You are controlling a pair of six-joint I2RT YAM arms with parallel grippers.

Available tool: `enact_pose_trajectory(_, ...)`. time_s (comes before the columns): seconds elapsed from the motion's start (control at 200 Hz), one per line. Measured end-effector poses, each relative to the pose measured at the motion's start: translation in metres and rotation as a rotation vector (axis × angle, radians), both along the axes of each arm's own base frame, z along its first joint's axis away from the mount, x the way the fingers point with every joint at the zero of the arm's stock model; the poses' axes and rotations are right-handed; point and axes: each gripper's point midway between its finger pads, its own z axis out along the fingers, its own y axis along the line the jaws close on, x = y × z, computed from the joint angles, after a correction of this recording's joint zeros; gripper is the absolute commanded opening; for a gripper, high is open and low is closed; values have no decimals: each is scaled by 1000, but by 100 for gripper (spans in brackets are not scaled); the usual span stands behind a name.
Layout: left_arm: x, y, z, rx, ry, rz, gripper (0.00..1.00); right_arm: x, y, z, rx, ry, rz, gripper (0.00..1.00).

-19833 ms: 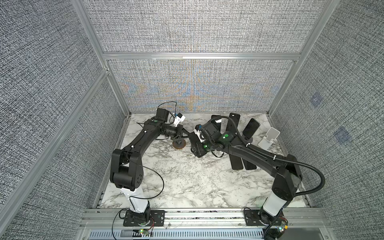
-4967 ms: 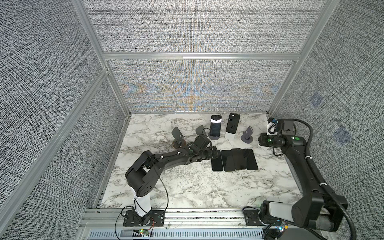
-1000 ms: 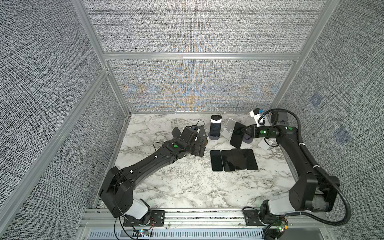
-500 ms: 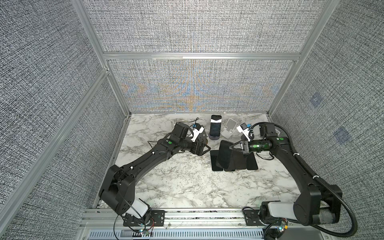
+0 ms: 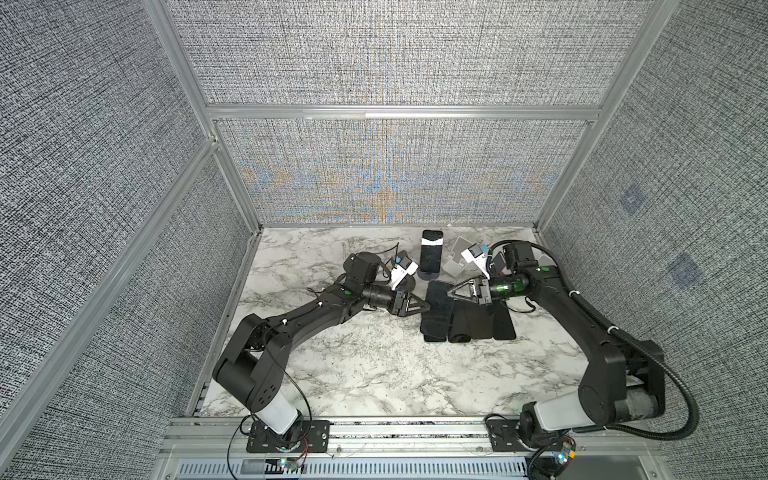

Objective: Remove the phone from the phone stand

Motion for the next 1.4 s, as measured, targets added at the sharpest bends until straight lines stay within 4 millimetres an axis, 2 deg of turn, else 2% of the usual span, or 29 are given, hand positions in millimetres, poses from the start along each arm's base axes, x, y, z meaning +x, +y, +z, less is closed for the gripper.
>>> enact_pose_trajectory(0.345,-4,-1,-1,-40,29,-23,16,8,11,-3,34,1,53,0)
enact_pose_trajectory(0.51,-6,0,0,-45,23,-28,6,10,14,-2,51,0,64,0)
enact_pose_trajectory(0.61,-6,1,1,-44,17,-21,0,11,16,-1,54,-2,68,16)
enact_pose_trajectory(0.715,-5,1,0,-34,13,-3,0,14,18,-4,34,-8,60,33)
enact_pose_trajectory(0.835,0,1,-4,-9,19,29,0,17,16,-7,-4,-13,33,43)
enact_pose_trajectory(0.93,6,2,-6,23,25,65,0,22,10,-9,-51,-27,-9,46)
enact_pose_trajectory(1.035,10,5,-7,59,26,101,0,28,-7,-9,-93,-42,-91,46)
enact_pose_trajectory(1.145,14,10,-10,108,25,145,0,32,-37,-19,-171,-16,-234,43)
enact_pose_trajectory(1.291,21,18,-24,198,54,212,0,40,-93,-41,-397,8,-514,35)
enact_pose_trajectory(1.401,28,21,-40,261,90,257,0,37,-139,-63,-541,64,-719,30)
